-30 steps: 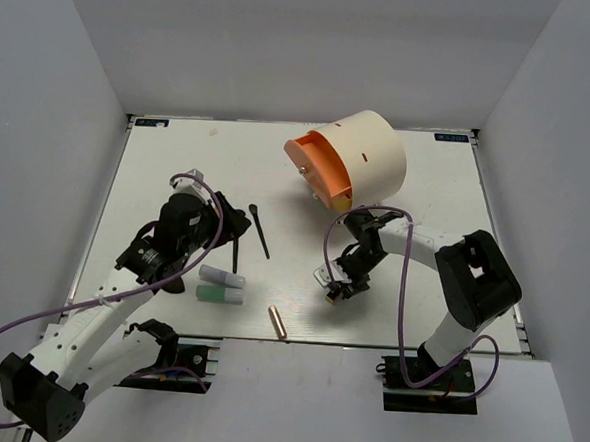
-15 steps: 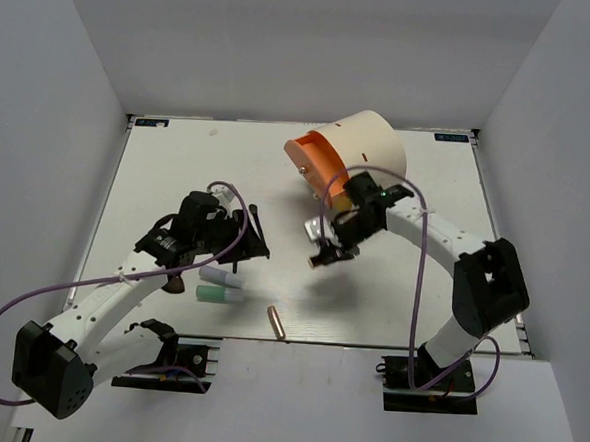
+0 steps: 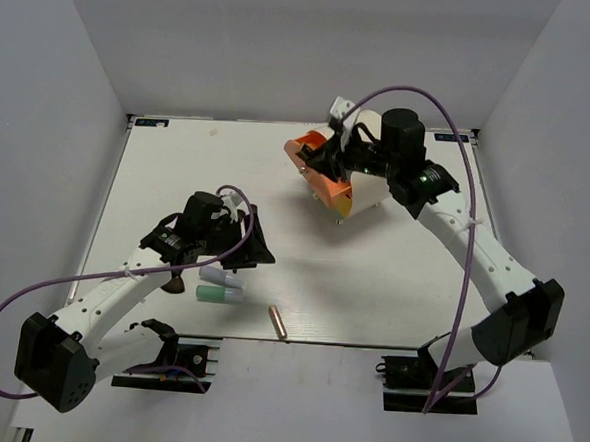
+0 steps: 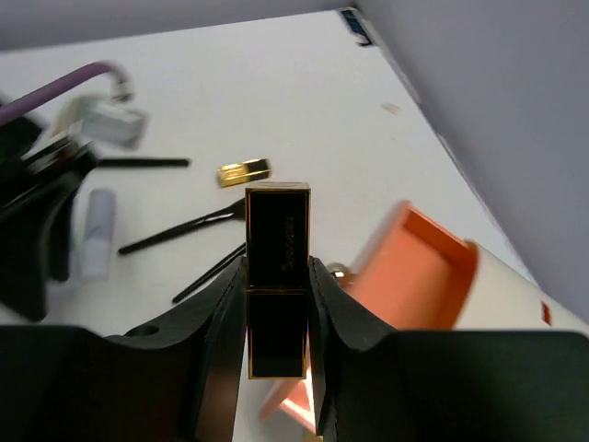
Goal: Organize the makeup
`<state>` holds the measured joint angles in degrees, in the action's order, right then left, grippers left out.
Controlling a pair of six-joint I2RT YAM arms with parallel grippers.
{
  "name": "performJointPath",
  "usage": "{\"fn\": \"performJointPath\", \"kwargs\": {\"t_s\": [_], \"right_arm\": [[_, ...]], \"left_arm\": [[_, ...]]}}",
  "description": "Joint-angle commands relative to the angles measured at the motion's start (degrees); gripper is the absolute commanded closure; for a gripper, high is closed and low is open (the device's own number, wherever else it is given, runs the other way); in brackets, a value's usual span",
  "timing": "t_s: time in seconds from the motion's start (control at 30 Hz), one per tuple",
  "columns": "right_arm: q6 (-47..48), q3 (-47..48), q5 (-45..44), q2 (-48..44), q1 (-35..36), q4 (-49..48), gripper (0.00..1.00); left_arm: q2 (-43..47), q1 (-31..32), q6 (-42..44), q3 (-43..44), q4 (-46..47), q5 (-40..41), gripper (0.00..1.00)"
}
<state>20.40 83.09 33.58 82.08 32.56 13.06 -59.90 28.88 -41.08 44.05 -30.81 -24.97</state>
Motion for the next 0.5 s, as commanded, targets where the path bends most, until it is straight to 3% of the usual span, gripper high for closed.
{"fn": "performJointPath", "kwargs": {"t_s": [0.0, 0.13, 0.33, 0.37, 0.47], "right_arm": [[-14.77, 4.52, -16.08, 4.48, -0.74, -8.93, 1.0], [-16.36, 6.47, -23.47, 8.34, -1.0, -10.51, 1.0], [-16.63, 8.14, -24.45, 11.52, -2.06, -7.79, 1.0], [-16.19, 7.79, -24.18, 11.26, -1.97, -7.96, 0.97], [-15.4, 7.09, -23.04, 10.9, -2.06, -7.52, 0.71]], "left_arm": [[0.92, 0.21, -1.81, -0.55, 1.97, -0.87, 0.3], [0.84, 0.21, -3.65, -0.55, 2.86, -0.43, 0.3], [-0.92, 0.21, -4.97, -0.2, 2.68, -1.04, 0.3], [-1.01, 0.21, -5.06, -0.02, 2.07, -1.13, 0.3], [-1.01, 0.21, -5.33, -0.02, 0.84, -0.96, 0.3]]}}
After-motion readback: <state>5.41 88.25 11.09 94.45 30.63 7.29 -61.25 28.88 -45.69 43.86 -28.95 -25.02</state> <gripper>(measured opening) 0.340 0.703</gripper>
